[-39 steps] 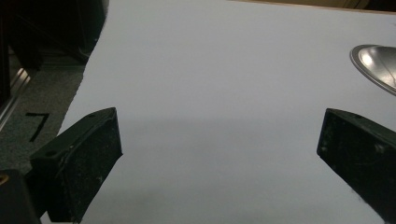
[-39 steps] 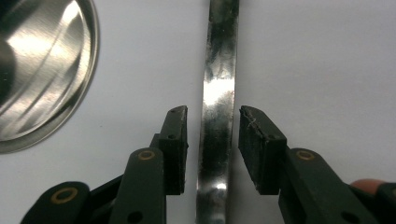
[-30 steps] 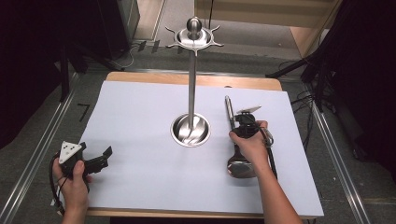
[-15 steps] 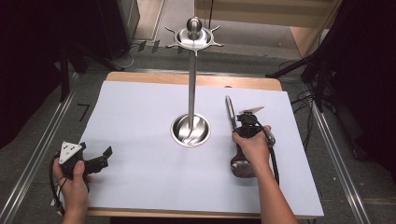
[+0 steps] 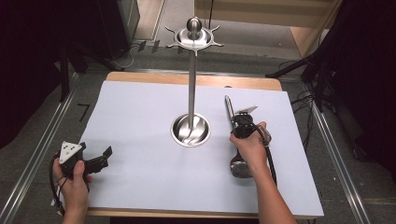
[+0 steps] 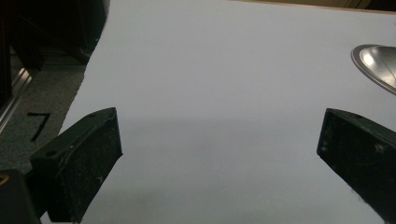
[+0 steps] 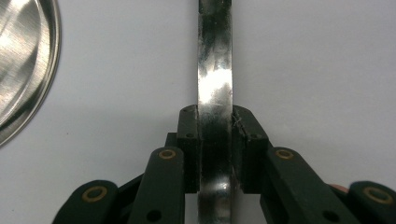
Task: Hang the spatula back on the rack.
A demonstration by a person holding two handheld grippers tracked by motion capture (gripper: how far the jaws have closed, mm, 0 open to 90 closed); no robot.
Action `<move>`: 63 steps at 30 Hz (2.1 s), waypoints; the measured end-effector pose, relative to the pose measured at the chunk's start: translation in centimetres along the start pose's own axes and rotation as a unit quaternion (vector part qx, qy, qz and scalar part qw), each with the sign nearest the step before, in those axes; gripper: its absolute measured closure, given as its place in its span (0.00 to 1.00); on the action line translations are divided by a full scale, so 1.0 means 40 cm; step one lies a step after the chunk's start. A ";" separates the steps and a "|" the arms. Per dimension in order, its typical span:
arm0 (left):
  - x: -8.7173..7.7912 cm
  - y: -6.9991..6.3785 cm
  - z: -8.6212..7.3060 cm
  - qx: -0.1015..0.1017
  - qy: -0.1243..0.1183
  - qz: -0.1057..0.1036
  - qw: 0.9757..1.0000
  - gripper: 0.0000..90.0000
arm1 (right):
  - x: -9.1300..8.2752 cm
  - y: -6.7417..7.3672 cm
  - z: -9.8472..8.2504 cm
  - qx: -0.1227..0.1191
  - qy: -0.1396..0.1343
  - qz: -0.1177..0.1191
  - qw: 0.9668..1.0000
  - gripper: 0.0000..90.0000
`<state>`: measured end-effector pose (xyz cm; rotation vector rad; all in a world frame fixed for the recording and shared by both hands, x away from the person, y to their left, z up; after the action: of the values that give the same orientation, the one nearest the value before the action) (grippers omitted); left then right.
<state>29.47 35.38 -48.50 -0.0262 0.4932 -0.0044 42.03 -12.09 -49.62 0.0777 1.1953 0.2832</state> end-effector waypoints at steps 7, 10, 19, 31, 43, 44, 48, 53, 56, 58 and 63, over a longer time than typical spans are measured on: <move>0.001 0.000 0.000 -0.001 0.000 -0.001 1.000 0.01 | -0.001 -0.001 -0.001 -0.001 -0.001 0.001 1.000 0.85; 0.001 0.001 0.000 -0.001 0.001 0.000 1.000 0.01 | -0.002 0.000 -0.002 -0.006 -0.003 0.001 1.000 0.85; 0.001 0.001 0.000 -0.002 0.000 -0.002 1.000 0.01 | -0.020 0.000 -0.018 -0.026 -0.051 0.020 0.998 0.85; 0.001 0.001 0.001 -0.003 -0.001 -0.001 1.000 0.01 | -0.060 -0.006 -0.041 -0.028 -0.115 0.067 0.991 0.85; -0.001 0.003 0.001 -0.006 -0.002 -0.001 1.000 0.01 | -0.123 -0.001 -0.061 -0.060 -0.197 0.103 0.973 0.85; -0.001 0.003 0.001 -0.006 -0.002 -0.002 1.000 0.01 | -0.129 0.000 -0.064 -0.064 -0.202 0.107 0.971 0.85; -0.001 0.003 0.001 -0.006 -0.002 -0.002 1.000 0.01 | -0.149 0.004 -0.077 -0.079 -0.221 0.122 0.964 0.85; -0.001 0.004 0.001 -0.007 -0.002 -0.001 1.000 0.01 | -0.156 -0.004 -0.102 -0.087 -0.251 0.132 0.955 0.85; -0.001 0.003 0.001 -0.006 -0.002 -0.001 1.000 0.01 | -0.162 -0.006 -0.110 -0.098 -0.265 0.136 0.949 0.85; -0.001 0.003 0.001 -0.006 -0.002 -0.001 1.000 0.01 | -0.170 -0.007 -0.112 -0.099 -0.271 0.140 0.947 0.85; 0.000 0.002 0.001 -0.003 -0.001 0.000 1.000 0.01 | -0.192 0.002 -0.116 -0.103 -0.301 0.159 0.935 0.85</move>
<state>29.49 35.46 -48.48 -0.0326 0.4917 -0.0034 35.15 -14.40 -44.37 0.1635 0.5336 0.6197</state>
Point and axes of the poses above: each handheld gripper's, and its own axes: x roughly forward along the jaws, z roughly out of its top, y roughly to its left, the point moved 5 cm from there along x, roughly forward along the jaws, and after that the axes turned 9 degrees about z, right-handed, at the moved point
